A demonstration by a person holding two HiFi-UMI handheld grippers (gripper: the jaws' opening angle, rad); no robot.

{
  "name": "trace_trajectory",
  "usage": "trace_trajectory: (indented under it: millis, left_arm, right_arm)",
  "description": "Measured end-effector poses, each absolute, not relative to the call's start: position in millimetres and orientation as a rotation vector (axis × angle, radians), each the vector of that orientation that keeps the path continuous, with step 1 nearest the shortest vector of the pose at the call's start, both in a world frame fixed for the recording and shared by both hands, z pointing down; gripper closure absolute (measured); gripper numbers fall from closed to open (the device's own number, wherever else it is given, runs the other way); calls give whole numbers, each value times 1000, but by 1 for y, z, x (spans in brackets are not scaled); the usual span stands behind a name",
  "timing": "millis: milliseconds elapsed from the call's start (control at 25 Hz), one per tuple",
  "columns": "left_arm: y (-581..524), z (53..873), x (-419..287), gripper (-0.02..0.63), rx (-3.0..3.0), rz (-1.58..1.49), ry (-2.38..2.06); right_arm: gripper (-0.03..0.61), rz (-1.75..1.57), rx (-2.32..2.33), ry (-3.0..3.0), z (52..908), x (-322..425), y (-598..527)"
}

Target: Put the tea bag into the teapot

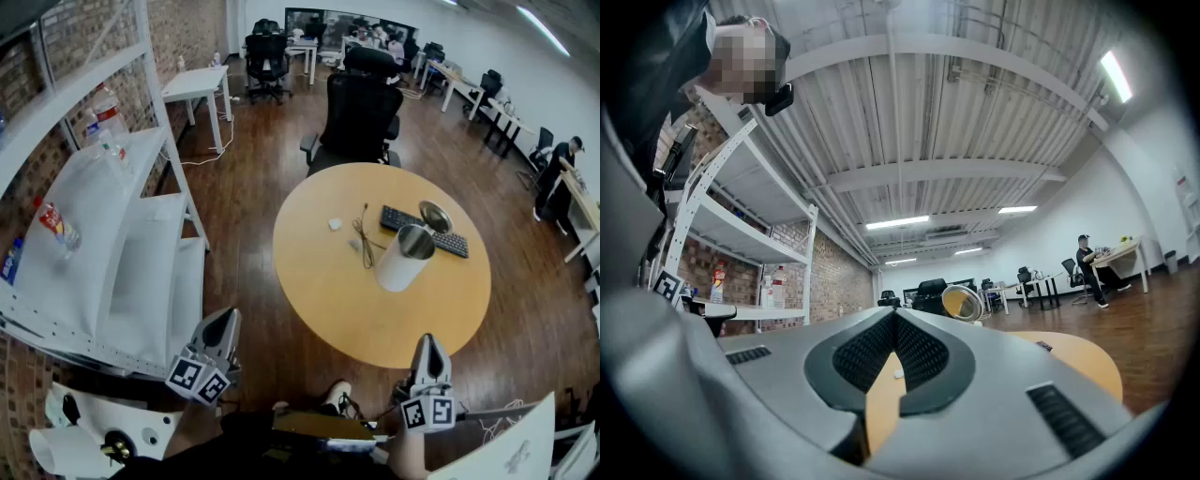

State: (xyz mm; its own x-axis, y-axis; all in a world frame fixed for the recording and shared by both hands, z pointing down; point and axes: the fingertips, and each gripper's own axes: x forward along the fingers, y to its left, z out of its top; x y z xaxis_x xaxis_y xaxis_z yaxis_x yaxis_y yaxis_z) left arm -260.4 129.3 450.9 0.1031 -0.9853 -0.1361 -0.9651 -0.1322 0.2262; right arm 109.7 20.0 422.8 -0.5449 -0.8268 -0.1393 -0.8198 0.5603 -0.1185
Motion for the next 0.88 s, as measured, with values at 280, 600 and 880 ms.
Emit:
trace_trajectory:
  millis: [280, 600, 880]
  left_arm:
    - [70, 438, -225, 614, 2313, -374, -2003]
    - [2, 414, -184, 614, 2369, -408, -2022]
    - [-35, 405, -158, 614, 2362, -409, -2031]
  right_arm:
    - [577, -109, -1354, 2571, 436, 144, -36]
    - [577, -28, -1312, 2587, 413, 156, -102]
    - [577, -51, -1251, 2624, 420, 178, -142]
